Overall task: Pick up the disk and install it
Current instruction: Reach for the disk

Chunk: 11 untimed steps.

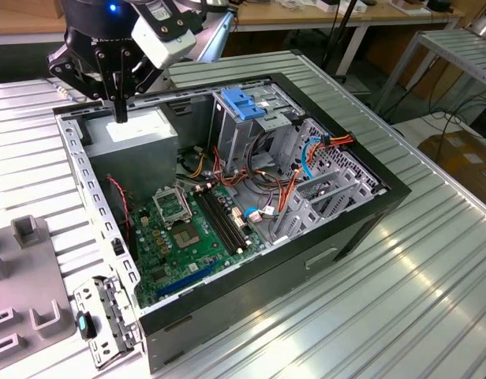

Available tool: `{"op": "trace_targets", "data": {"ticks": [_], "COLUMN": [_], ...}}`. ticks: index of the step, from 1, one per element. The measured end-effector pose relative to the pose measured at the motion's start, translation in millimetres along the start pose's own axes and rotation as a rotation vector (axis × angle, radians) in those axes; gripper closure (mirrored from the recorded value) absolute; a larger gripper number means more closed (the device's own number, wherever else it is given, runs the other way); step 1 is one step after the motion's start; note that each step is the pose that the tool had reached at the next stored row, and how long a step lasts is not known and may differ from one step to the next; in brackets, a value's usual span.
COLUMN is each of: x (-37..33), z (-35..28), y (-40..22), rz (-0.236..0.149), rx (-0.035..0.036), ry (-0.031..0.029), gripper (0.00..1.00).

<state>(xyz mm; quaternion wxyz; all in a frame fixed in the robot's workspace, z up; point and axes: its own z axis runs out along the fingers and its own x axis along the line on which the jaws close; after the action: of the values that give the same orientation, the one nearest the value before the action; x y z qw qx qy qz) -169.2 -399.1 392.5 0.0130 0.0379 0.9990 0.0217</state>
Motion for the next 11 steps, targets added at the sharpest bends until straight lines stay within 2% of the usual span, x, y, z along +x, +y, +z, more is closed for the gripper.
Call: {"op": "trace_targets", "data": {"ticks": [11], "x": [4.8], "z": [-0.1], "y": [-0.4], "rz": [0.000], "rx": [0.0001], "ry": [0.0000], "gripper": [0.89]}}
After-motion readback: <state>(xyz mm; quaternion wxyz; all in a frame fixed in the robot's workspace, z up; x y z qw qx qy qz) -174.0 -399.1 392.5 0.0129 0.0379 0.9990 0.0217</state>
